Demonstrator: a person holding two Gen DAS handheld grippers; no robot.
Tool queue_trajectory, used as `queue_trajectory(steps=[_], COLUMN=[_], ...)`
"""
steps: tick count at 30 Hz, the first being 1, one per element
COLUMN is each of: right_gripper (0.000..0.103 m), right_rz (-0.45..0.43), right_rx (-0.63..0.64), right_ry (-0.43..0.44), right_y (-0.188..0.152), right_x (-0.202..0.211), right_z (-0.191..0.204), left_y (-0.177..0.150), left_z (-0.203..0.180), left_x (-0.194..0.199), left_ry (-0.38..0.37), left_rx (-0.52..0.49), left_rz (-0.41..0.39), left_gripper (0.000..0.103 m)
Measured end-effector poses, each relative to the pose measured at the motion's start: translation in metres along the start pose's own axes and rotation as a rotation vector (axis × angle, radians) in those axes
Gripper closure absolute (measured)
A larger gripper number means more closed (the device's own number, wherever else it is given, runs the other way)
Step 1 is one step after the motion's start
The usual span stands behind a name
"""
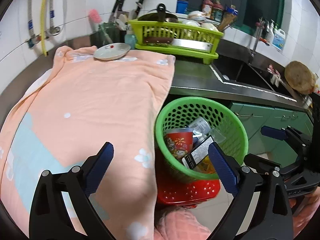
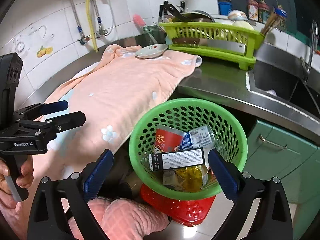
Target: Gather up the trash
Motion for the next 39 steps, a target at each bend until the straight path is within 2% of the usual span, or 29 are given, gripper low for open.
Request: queue_trajectory(steps=[17,23,30,39], right_gripper=[0.008,0.008,0.008,0.008], right_rz=[-0.032,-0.042,-0.063,-0.08], right_rx=[0.006,0.009,0.012,0.004], right_ry=[0.005,0.005,-0.003,-0.018], right_y=[0.004,0.004,0.001,-0.004], right_x=[0.006,0.009,0.017,0.023], right_z=[0.043,0.053,0.059,0.066], left_y=[-0.021,-0.027,-0.034,-0.047], left_z=[0.061,0.073,0.086,0.094], left_x=[0.046,0.057,0.074,0.083], left_ry=[0.099,0.116,0.17,0.189], left_rx=[0.119,0.147,0.165,0.19], left_rz=[-0.067,-0.085,-0.121,-0.127], left_gripper=[0.006,0.005,0.005,0.005])
Point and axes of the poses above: each gripper's, at about its wrist camera, not at the fingertips, and x roughly against the way its jaws point, z to its left, y to its top, the point moved 6 cm from there along -x, roughly the way its jaws point, and after that the axes turned 13 degrees about y, right-handed, at the moved point
